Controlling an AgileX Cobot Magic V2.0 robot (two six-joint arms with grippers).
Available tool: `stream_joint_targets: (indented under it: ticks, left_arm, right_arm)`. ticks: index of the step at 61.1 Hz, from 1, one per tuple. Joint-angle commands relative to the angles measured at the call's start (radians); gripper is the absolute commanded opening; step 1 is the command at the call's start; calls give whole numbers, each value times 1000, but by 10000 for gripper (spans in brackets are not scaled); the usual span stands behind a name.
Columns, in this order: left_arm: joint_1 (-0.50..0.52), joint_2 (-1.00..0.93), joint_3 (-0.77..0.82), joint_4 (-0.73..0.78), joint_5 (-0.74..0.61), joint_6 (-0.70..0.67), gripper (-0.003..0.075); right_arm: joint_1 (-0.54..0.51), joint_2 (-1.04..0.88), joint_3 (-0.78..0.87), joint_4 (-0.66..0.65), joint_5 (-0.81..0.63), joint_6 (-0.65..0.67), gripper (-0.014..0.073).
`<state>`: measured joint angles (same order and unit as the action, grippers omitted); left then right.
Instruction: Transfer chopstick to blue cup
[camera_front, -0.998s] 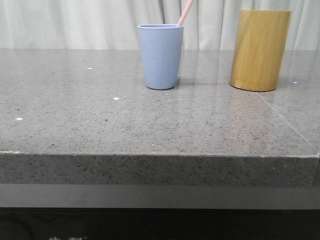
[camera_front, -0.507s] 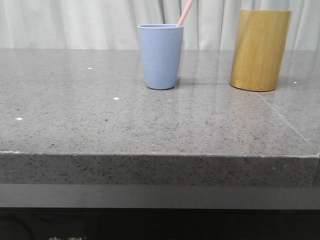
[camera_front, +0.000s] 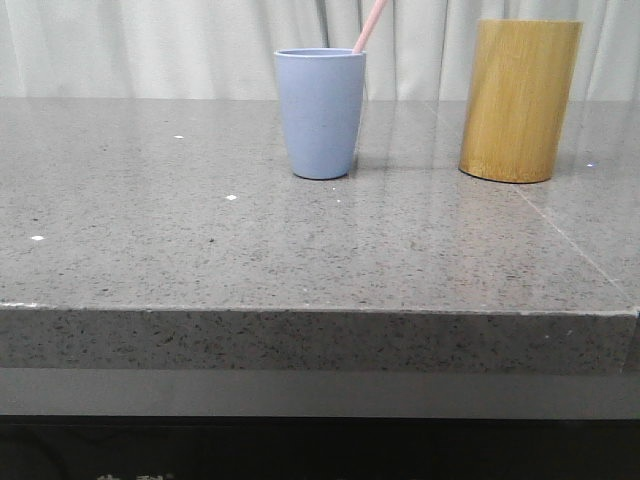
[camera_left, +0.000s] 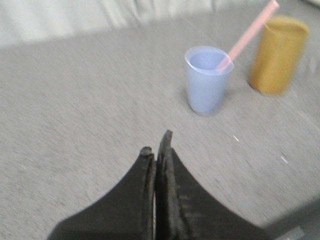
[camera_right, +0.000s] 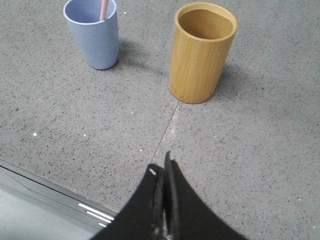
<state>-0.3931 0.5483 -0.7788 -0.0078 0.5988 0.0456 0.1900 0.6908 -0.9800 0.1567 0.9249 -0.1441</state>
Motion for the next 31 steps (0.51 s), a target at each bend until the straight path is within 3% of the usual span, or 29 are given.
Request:
stream_joint_targets:
  ticks: [1,14,31]
  left_arm:
    - [63,-85,125,-1,-292,-4,-19]
    - [201,-307,466,-1,-599,-4,-19]
    - [276,-518,720,-10,-697,-4,-19]
  right_arm:
    - [-8,-2,-21,9,-76,3,-69]
    - [-8,-2,-21,9,-76,3,-69]
    - [-8,-2,-21,9,-76,3,-69]
